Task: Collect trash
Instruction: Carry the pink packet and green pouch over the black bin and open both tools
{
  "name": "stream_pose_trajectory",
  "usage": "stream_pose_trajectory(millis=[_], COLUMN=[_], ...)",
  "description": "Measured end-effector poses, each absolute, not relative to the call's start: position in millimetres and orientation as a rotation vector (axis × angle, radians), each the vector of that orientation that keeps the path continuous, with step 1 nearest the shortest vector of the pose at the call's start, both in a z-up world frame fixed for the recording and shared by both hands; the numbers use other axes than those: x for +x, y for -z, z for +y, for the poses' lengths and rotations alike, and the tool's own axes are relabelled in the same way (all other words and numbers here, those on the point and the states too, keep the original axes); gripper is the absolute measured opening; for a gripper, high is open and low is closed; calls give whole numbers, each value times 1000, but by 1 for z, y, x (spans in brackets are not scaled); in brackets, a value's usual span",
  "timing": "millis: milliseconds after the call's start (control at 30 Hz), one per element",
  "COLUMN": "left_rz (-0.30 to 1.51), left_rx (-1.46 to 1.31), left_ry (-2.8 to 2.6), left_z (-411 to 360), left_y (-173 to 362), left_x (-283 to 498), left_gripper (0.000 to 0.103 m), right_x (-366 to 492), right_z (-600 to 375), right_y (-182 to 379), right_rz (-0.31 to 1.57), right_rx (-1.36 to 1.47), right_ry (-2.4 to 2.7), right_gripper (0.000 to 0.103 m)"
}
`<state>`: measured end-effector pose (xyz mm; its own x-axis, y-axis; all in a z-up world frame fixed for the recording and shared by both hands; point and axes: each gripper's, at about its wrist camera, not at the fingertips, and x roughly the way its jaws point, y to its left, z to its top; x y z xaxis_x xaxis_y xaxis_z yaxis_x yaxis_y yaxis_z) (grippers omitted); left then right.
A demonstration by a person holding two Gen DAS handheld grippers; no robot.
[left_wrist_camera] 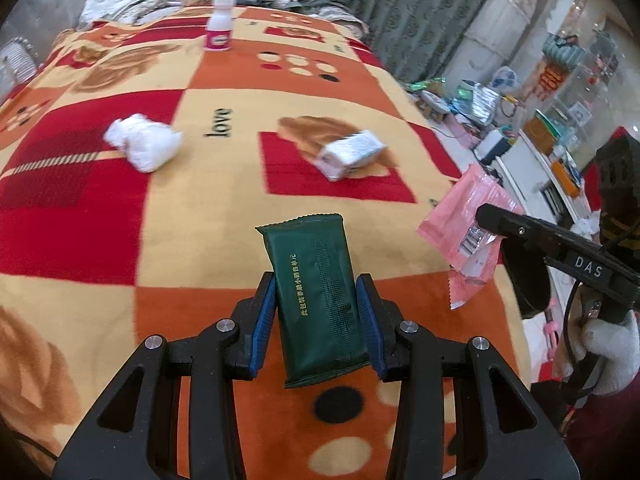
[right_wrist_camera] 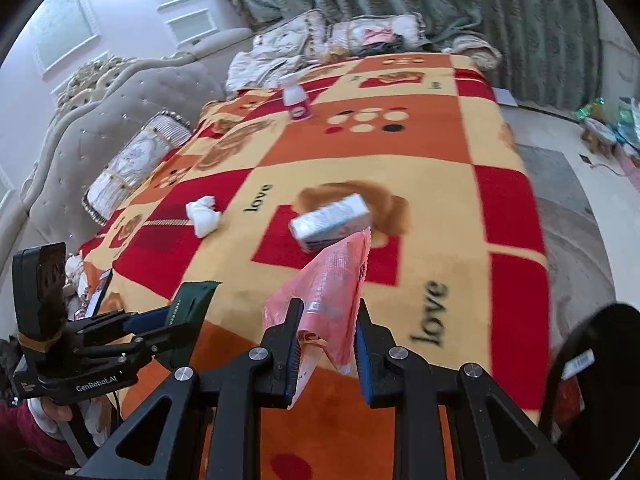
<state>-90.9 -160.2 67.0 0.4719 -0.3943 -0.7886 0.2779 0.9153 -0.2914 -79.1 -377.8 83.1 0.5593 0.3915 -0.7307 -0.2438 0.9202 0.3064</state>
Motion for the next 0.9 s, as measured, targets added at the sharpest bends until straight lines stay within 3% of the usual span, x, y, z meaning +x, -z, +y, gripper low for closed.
stream_pose_trajectory(millis=[900], left_rz=[973], left_rx=[35], left_ry=[650], left_z=[-300], left_y=[-84], left_x=[-96], left_gripper=[38], right_x=[-142], right_z=[-515], right_y=[-86], right_rz=[847], right_rx=[322], right_ry=[-127], right_gripper=[22])
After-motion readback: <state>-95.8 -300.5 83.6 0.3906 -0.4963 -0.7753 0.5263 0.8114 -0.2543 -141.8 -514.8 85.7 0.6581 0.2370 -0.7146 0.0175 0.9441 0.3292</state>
